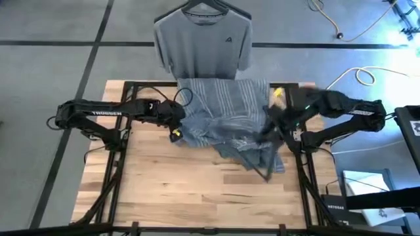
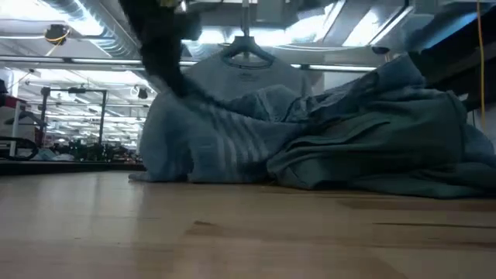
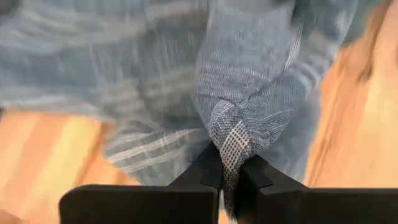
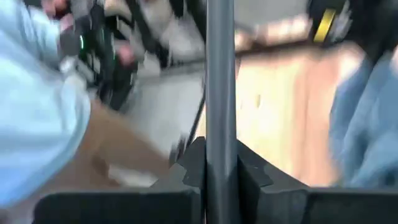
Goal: Unhang clothes
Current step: Remove the polo shirt from the hanger
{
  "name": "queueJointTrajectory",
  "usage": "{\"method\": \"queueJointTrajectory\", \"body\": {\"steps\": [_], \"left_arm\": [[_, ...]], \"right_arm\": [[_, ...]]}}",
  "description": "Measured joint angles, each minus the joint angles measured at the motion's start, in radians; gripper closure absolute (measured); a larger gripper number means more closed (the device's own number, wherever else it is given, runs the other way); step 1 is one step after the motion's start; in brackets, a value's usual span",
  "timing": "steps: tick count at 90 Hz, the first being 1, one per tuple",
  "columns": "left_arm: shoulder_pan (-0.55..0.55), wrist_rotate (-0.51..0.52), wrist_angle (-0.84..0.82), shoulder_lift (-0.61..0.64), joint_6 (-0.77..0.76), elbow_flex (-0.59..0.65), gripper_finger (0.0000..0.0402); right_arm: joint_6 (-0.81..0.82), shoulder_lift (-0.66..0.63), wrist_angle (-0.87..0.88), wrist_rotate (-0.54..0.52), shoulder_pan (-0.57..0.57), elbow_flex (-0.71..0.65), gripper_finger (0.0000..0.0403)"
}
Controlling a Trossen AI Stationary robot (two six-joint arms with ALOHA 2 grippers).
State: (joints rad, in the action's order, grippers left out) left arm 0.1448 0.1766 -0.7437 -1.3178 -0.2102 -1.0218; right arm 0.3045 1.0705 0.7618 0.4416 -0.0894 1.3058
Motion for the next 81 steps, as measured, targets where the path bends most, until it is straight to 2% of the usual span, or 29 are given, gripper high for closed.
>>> {"method": "queueJointTrajectory", "body": {"steps": [13,24,42,49,61,70,81], "left_arm": [[0.000,-0.024,0.097,-0.004,-0.123,0.078,0.0401],[-0.003,-0.069,0.233,-0.004,-0.122,0.119,0.0401],[-0.008,-0.116,0.417,-0.005,-0.122,0.185,0.0364],[-0.005,-0.117,0.415,-0.005,-0.151,0.197,0.0336],[-0.008,-0.118,0.419,-0.005,-0.178,0.197,0.0291],[-0.008,-0.128,0.419,-0.005,-0.181,0.197,0.0263],[0.002,-0.134,0.399,-0.005,-0.200,0.197,0.0242]], "right_arm": [[0.108,0.004,-0.182,0.127,-0.005,-0.211,0.0380],[0.187,0.043,-0.347,0.218,-0.003,-0.367,0.0380],[0.194,0.187,-0.399,0.224,-0.031,-0.514,0.0373],[0.216,0.226,-0.403,0.211,-0.030,-0.521,0.0334],[0.243,0.243,-0.415,0.182,-0.028,-0.504,0.0235],[0.238,0.233,-0.421,0.122,-0.029,-0.472,0.0164],[0.218,0.211,-0.414,0.083,-0.028,-0.426,0.0111]]}}
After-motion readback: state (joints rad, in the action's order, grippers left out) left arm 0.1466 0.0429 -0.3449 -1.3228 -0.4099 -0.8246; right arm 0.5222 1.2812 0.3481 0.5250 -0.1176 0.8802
